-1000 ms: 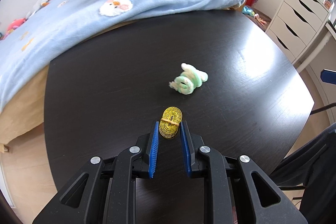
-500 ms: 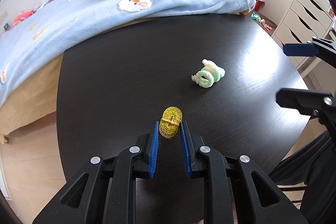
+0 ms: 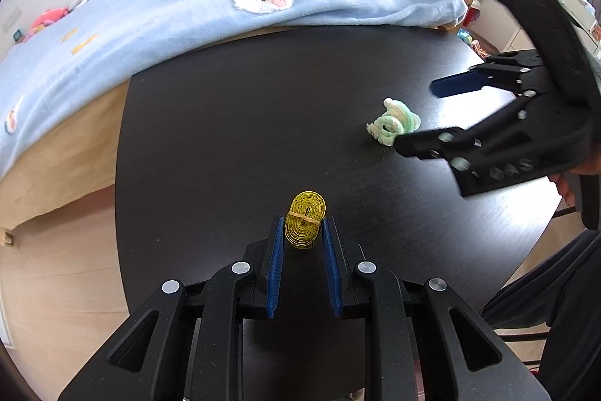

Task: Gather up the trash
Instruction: 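Grasp the white-green toy with the right gripper while the left gripper holds the tape roll, then carry the white-green toy over the bin and open the right gripper while the left carries the tape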

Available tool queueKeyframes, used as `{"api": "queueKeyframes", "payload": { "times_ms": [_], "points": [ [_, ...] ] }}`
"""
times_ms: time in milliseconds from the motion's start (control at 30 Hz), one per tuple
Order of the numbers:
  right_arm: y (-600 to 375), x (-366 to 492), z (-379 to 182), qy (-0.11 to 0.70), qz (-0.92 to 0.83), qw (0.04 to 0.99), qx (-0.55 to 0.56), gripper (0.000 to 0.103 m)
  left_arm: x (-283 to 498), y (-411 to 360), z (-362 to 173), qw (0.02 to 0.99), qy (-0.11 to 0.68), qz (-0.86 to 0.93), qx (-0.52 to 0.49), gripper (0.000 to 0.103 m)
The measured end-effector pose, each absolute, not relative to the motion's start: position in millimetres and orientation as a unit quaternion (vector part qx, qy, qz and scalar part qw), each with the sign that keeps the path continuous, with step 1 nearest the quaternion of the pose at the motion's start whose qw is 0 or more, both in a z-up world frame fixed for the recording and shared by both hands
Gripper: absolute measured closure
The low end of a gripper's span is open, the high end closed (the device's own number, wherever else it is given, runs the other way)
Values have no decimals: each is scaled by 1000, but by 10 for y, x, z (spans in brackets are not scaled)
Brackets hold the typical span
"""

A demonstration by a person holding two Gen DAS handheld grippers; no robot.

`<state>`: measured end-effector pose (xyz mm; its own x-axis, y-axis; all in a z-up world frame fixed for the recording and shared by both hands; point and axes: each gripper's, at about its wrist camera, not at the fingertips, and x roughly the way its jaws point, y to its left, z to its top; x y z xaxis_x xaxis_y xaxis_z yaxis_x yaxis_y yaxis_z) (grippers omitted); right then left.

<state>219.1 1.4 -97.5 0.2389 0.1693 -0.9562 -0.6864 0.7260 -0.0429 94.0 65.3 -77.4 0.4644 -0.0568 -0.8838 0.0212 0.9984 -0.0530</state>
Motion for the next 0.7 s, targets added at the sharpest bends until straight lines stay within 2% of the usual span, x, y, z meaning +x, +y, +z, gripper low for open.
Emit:
{"api": "queueKeyframes", "payload": {
  "times_ms": [33, 267, 367, 467, 700],
  "points": [
    [33, 2202, -1000, 549, 285, 749, -239, 30, 939, 658, -774, 855, 517, -23, -18, 83],
    [89, 2213, -1087, 549, 285, 744, -254, 70, 954, 658, -769, 856, 516, -28, -22, 83],
    [104, 2226, -1106, 550, 285, 743, -253, 82, 965, 645, -780, 855, 517, -30, -22, 83],
    [73, 2239, -1078, 546, 283, 750, -245, 86, 951, 641, -780, 855, 517, -30, -21, 83],
    [-97, 2113, -856, 529, 287, 767, -221, 86, 925, 578, -739, 856, 515, -27, -22, 83]
  ]
}}
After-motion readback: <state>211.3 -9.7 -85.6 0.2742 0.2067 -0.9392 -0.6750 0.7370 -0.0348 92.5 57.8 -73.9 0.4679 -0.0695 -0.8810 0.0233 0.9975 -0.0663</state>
